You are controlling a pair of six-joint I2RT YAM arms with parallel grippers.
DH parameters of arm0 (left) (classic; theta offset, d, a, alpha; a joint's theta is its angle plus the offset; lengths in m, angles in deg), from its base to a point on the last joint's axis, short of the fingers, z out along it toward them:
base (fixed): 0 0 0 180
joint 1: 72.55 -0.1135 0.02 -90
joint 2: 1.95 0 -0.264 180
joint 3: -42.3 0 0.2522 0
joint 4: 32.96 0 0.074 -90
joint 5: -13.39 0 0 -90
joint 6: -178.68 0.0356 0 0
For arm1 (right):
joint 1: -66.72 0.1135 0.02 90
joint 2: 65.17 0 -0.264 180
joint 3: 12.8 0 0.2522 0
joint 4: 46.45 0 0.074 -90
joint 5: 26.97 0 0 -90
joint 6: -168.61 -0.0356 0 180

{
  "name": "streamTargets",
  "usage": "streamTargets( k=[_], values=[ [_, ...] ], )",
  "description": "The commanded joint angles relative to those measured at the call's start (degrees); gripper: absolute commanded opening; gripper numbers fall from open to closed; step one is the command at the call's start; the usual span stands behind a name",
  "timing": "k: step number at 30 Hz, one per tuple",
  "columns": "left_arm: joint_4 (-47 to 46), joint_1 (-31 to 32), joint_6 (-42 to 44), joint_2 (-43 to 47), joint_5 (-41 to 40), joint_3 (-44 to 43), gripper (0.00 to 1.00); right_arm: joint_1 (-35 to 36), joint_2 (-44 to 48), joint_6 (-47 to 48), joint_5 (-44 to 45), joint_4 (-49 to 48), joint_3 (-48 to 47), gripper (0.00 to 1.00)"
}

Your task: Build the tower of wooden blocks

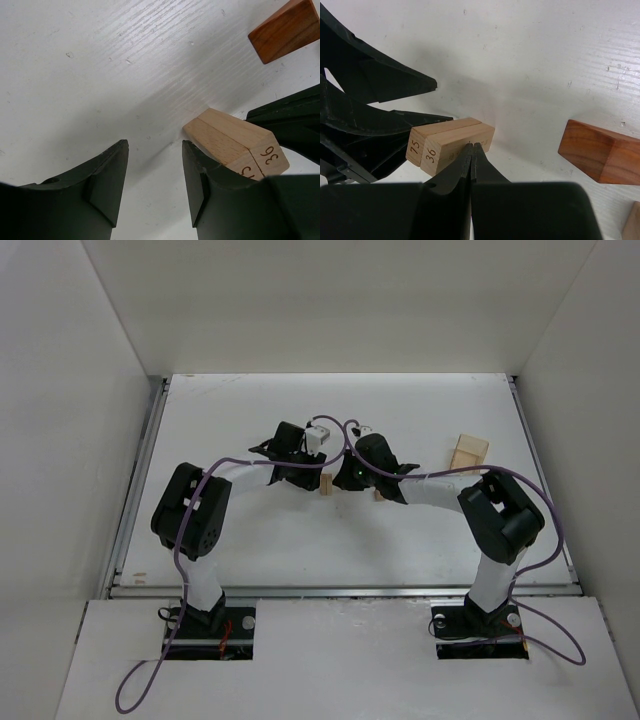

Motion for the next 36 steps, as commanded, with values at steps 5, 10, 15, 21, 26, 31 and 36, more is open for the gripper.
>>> streamTargets(
  k=[5,10,15,21,26,31,36],
  values=[
    [-1.2,0.2,0.4,0.5,-0.1,-2.0,0.44,1.0,1.4,-1.5,-0.5,-3.0,0.4,0.0],
    [-1.2,0.2,1.0,0.5,-0.6,-2.0,0.44,1.0,1.4,-1.5,0.1,-3.0,0.4,0.0],
    [-0.7,0.2,1.0,0.5,-0.6,-2.0,0.44,1.0,1.4,-0.9,1.2,-1.9,1.0,0.0],
    [-0.2,0.2,1.0,0.5,0.0,-2.0,0.44,1.0,1.9,-0.4,1.2,-1.9,1.0,0.0],
    [-0.2,0.2,1.0,0.5,2.3,-1.4,0.44,1.0,1.9,-0.4,1.2,-1.9,1.0,0.0],
    [-0.7,0.2,0.4,0.5,3.4,-0.9,0.44,1.0,1.9,0.1,1.2,-1.9,-0.2,0.0],
    [-0.7,0.2,0.4,0.5,3.4,-0.9,0.44,1.0,1.4,0.6,0.0,-1.9,-0.8,0.0]
  ],
)
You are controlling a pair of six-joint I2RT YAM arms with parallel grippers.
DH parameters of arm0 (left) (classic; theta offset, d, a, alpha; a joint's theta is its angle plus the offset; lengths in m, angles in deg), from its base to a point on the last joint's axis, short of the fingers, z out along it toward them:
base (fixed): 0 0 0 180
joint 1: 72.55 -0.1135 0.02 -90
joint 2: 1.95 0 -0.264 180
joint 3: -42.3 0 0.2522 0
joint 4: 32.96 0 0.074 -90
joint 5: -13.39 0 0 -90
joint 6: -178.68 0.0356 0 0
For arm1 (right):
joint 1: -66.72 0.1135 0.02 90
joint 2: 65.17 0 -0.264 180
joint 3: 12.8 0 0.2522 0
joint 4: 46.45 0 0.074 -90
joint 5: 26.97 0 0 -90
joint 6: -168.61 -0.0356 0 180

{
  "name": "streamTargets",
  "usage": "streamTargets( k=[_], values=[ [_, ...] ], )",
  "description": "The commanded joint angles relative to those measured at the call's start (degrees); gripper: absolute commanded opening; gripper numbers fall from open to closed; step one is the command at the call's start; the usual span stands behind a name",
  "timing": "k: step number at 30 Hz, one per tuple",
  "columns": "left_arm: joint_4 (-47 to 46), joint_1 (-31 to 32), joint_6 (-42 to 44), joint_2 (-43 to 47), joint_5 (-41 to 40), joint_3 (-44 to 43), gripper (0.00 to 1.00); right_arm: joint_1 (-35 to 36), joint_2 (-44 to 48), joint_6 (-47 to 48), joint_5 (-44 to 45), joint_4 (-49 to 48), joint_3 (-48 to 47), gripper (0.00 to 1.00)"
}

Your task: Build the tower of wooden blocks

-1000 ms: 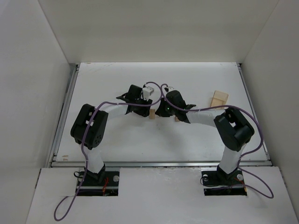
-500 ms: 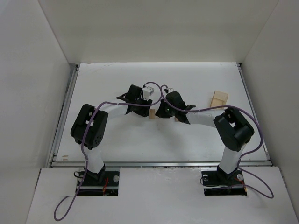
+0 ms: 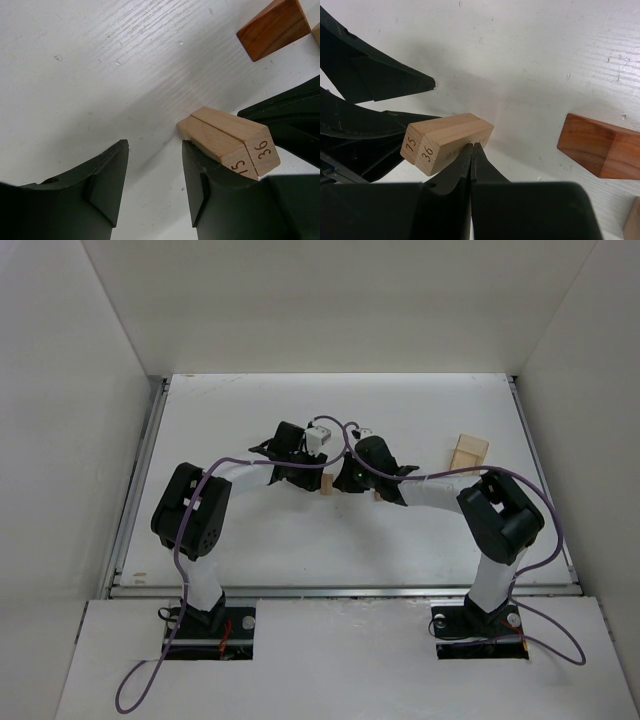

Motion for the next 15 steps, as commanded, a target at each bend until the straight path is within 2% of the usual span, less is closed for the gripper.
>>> streamTargets(
  k=[1,15],
  values=[
    [-0.7,0.2,0.0,0.5,1.4,-0.8,0.44,0.6,1.4,1.0,-0.6,-1.8,-2.1,0.0],
    [0.3,0.2,0.0,0.5,0.8,-0.3,0.44,0.6,1.4,2.5,0.0,-0.3,-2.7,0.0]
  ],
)
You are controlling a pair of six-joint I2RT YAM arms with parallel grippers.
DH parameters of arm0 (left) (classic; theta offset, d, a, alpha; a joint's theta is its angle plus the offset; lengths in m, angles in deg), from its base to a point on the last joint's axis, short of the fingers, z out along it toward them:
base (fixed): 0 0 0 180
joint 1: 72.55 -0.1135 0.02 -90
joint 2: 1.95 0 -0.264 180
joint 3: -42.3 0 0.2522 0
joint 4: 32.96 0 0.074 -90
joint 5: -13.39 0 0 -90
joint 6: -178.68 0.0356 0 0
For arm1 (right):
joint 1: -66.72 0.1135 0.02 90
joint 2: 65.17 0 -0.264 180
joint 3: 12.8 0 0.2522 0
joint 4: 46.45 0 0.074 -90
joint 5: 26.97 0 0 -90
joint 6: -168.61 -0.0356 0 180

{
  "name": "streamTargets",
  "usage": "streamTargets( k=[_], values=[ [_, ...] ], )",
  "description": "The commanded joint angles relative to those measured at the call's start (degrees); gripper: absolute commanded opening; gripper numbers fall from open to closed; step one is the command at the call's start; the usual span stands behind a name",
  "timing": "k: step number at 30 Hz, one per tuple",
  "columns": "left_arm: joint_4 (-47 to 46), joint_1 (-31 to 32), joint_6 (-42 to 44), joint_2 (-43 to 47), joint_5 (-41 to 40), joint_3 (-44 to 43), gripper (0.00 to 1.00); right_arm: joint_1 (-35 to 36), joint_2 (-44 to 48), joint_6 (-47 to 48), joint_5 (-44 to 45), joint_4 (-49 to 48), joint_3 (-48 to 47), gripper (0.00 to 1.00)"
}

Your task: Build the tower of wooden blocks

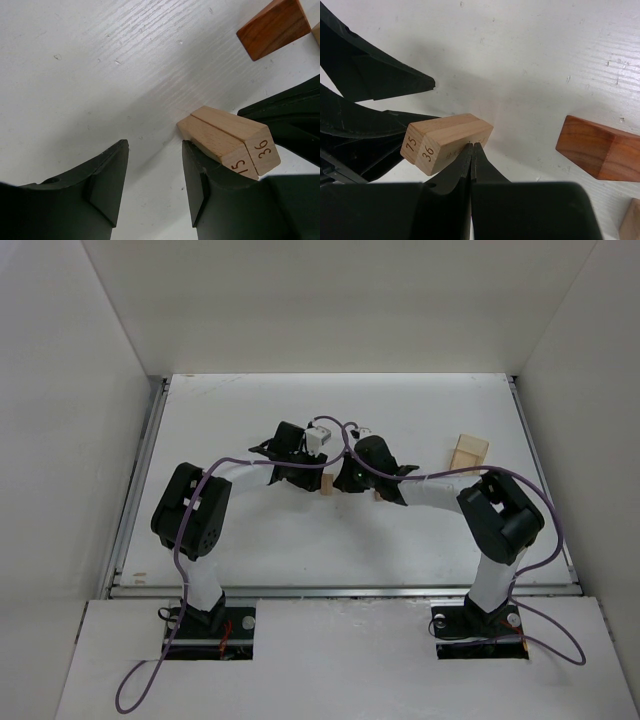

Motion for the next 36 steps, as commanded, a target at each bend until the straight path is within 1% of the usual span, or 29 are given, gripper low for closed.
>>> streamTargets(
  k=[1,8,18,23,30,36],
  values=[
    [0.2,0.2,0.0,0.5,0.2,-0.3,0.44,0.6,1.4,1.1,0.0,-0.5,-2.5,0.0],
    [0.2,0.2,-0.5,0.5,-0.3,0.3,0.44,0.6,0.8,2.1,0.5,0.5,-3.6,0.0],
    [0.2,0.2,-1.0,0.5,1.3,0.8,0.37,0.6,0.3,2.1,0.5,0.5,-4.2,0.0],
    [0.2,0.2,-2.2,0.5,1.3,1.3,0.37,0.6,0.3,2.1,0.5,0.5,-4.2,0.0],
    [0.2,0.2,-4.0,0.5,0.7,1.3,0.24,0.6,0.3,2.7,0.5,0.5,-4.2,0.0],
    [-0.3,0.2,-4.0,0.5,0.7,1.8,0.23,0.6,0.3,2.7,1.1,0.5,-4.2,0.0]
  ],
)
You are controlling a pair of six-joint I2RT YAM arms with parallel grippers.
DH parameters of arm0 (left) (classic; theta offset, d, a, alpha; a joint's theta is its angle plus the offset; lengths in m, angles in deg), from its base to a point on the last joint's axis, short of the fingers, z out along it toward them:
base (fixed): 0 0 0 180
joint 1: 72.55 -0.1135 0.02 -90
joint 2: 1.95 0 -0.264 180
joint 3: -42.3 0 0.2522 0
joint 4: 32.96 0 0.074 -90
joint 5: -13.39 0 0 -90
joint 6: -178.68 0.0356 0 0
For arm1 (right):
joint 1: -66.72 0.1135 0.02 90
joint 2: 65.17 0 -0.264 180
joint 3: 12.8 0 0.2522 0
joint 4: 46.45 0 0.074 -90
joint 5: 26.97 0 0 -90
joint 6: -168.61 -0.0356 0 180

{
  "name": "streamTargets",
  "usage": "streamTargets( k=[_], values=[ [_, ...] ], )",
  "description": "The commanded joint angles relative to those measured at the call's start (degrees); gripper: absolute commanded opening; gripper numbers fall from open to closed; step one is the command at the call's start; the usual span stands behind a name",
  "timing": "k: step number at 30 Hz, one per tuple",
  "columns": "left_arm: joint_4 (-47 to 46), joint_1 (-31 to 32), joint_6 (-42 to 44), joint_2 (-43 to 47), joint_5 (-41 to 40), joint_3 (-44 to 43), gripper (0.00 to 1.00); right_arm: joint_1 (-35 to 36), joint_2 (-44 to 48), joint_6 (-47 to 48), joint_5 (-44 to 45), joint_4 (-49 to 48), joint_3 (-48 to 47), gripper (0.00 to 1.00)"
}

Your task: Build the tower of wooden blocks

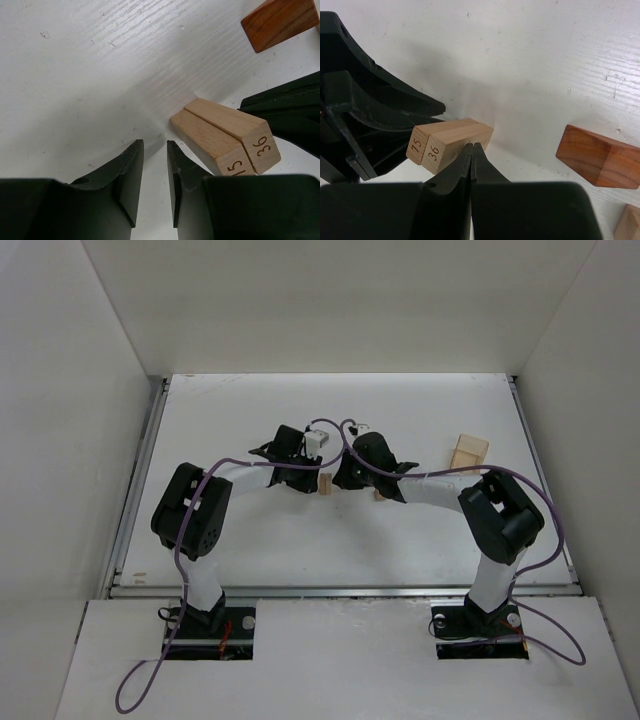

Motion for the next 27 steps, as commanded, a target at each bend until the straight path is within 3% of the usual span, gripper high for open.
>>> streamTargets(
  k=[1,6,22,27],
  values=[
    [-0.7,0.2,-0.9,0.5,0.5,0.5,0.23,0.6,-0.2,0.7,0.8,-0.7,-2.4,0.0],
    [-0.7,0.2,-0.9,0.5,0.5,0.5,0.17,0.6,-0.7,0.7,0.8,-0.7,-2.9,0.0],
    [-1.7,0.2,-1.4,0.5,2.3,1.0,0.21,0.6,-0.7,0.7,0.3,-0.7,-3.4,0.0],
    [-1.7,0.2,-2.0,0.5,-0.9,-0.1,0.22,0.6,-0.7,0.7,0.8,-0.7,-2.3,0.0]
  ],
)
